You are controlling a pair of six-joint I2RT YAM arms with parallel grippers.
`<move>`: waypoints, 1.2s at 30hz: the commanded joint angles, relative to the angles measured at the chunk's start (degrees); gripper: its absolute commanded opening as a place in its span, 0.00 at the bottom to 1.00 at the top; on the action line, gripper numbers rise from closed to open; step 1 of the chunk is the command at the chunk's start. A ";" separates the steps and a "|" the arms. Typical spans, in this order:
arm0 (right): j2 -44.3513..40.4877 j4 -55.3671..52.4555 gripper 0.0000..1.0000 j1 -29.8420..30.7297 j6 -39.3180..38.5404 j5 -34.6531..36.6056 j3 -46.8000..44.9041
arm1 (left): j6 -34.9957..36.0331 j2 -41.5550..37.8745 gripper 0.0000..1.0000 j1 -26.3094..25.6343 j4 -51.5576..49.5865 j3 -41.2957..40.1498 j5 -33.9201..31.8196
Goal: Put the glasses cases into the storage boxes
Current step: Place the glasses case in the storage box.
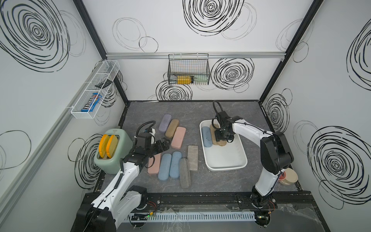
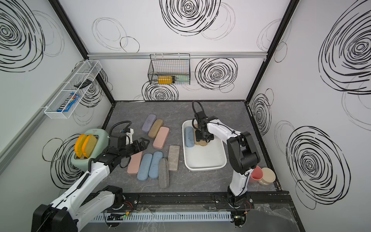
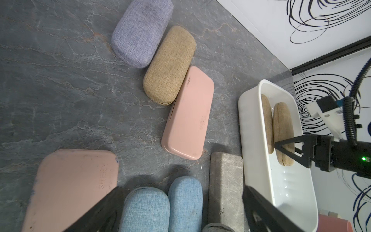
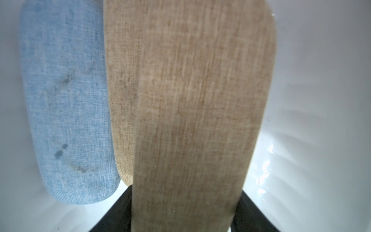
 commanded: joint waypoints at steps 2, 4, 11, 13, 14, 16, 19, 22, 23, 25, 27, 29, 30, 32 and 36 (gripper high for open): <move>1.34 -2.73 0.60 -1.50 1.19 4.01 3.10 | -0.23 -0.22 0.96 -0.37 1.92 -0.33 0.14; 1.98 -4.39 0.60 -2.32 1.53 6.12 5.01 | -0.23 -0.16 0.96 -0.55 1.89 -0.37 0.09; 3.29 -4.08 0.61 -2.48 0.29 7.31 6.33 | -0.28 -0.15 0.96 -0.78 1.91 -0.39 -0.17; 4.51 -4.53 0.61 -2.44 0.07 9.39 6.37 | -0.23 -0.17 0.96 -0.79 1.70 -0.31 -0.17; 4.98 -4.70 0.61 -2.48 -0.04 10.19 6.36 | -0.23 -0.19 0.96 -0.79 1.66 -0.31 -0.17; 5.41 -4.40 0.61 -2.56 -0.09 11.16 6.16 | -0.23 -0.31 0.96 -0.93 1.63 -0.37 -0.34; 5.93 -3.52 0.61 -2.72 -0.33 11.17 6.30 | -0.31 -0.12 0.96 -1.14 1.77 -0.39 -0.52; 6.94 -3.42 0.61 -2.70 -0.42 11.66 6.97 | -0.32 0.05 0.96 -1.31 1.66 -0.39 -0.61; 7.21 -3.32 0.61 -2.69 -0.34 12.09 7.11 | -0.32 -0.03 0.96 -1.43 1.70 -0.39 -0.69; 7.58 -3.42 0.62 -2.87 -0.03 12.74 7.51 | -0.32 -0.07 0.96 -1.77 1.50 -0.39 -0.94; 7.62 -3.45 0.63 -3.03 0.28 12.87 7.51 | -0.32 -0.17 0.96 -2.15 1.39 -0.32 -1.22; 7.24 -2.96 0.65 -3.04 0.22 12.17 7.34 | -0.40 -0.18 0.96 -2.37 1.32 -0.38 -1.40; 7.26 -2.79 0.66 -3.06 0.24 12.04 7.37 | -0.41 -0.18 0.96 -2.44 1.19 -0.31 -1.49; 7.46 -2.79 0.67 -3.04 0.14 11.70 7.87 | -0.41 -0.14 0.96 -2.46 1.13 -0.31 -1.58; 7.83 -2.80 0.69 -3.02 0.11 11.42 8.74 | -0.41 -0.29 0.96 -2.62 0.87 -0.13 -1.84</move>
